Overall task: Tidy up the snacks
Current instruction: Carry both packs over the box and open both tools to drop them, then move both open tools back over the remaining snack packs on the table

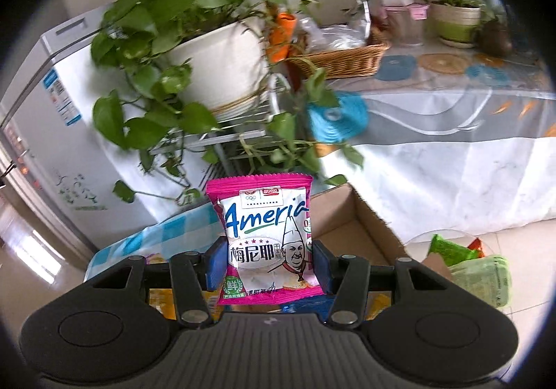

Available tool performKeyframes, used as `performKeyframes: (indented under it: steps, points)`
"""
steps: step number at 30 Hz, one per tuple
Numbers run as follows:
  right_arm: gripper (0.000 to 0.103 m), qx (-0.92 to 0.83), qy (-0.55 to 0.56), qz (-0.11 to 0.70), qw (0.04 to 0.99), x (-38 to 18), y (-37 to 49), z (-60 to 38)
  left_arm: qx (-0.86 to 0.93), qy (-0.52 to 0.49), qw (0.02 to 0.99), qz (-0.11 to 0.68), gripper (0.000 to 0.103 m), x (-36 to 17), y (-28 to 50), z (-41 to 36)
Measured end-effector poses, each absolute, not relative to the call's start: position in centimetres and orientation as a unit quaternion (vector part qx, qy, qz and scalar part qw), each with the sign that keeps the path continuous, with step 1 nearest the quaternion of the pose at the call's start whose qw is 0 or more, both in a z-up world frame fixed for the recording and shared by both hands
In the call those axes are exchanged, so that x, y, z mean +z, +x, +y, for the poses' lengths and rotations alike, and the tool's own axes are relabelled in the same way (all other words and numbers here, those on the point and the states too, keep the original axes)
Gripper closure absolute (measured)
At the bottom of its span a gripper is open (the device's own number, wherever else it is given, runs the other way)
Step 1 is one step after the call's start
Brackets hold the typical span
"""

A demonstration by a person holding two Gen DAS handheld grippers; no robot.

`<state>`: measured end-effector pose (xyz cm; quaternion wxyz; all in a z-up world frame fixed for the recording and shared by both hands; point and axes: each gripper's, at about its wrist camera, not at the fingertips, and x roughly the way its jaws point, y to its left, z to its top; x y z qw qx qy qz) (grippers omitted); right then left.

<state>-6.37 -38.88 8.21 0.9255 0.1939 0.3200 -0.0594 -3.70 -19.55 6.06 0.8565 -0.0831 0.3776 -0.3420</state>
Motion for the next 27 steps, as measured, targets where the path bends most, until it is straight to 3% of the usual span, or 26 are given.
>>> performKeyframes:
  steps: [11,14,16,27]
  points:
    - [0.045,-0.087,0.216,0.316,0.92,7.9,-6.9,-40.8,-0.355,-0.088,0.842,0.396,0.048,4.5,-3.9,-24.0]
    - [0.041,-0.095,0.225,0.314,0.917,7.8,-6.9,-41.2,-0.355,-0.091,0.846,0.389,0.04,4.8,-3.9,-23.9]
    - [0.032,-0.095,0.235,0.308,0.917,7.9,-7.0,-41.4,-0.351,-0.089,0.851,0.381,0.033,5.1,-4.0,-23.6]
    - [0.028,-0.082,0.242,0.306,0.917,8.0,-6.5,-40.7,-0.312,-0.071,0.87,0.376,0.021,5.9,-2.9,-20.0]
